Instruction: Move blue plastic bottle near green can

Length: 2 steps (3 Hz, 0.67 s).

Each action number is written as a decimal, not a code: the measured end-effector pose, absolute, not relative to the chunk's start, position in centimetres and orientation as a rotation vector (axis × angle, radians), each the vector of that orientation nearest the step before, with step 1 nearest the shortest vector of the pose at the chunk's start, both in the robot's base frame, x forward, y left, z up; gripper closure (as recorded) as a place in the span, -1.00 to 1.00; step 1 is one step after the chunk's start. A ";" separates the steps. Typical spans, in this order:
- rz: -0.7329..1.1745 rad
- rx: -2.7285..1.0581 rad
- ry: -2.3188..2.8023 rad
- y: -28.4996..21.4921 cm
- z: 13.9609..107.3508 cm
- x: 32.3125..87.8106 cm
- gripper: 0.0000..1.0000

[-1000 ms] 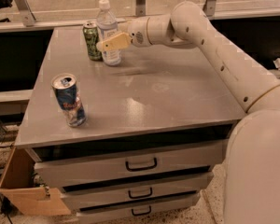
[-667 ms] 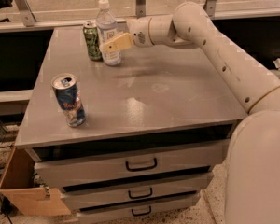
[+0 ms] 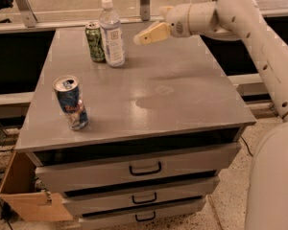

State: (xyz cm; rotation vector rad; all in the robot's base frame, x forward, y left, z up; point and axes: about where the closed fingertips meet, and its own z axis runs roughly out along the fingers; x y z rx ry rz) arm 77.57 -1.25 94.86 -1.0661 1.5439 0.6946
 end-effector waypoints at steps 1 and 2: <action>0.608 -1.049 1.505 -8.0 98.8 77.4 -1.00; 0.609 -1.050 1.505 -8.0 98.7 77.4 -1.00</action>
Offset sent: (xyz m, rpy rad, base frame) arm -0.0026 -0.0576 0.0267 -0.0126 -0.0534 -0.0400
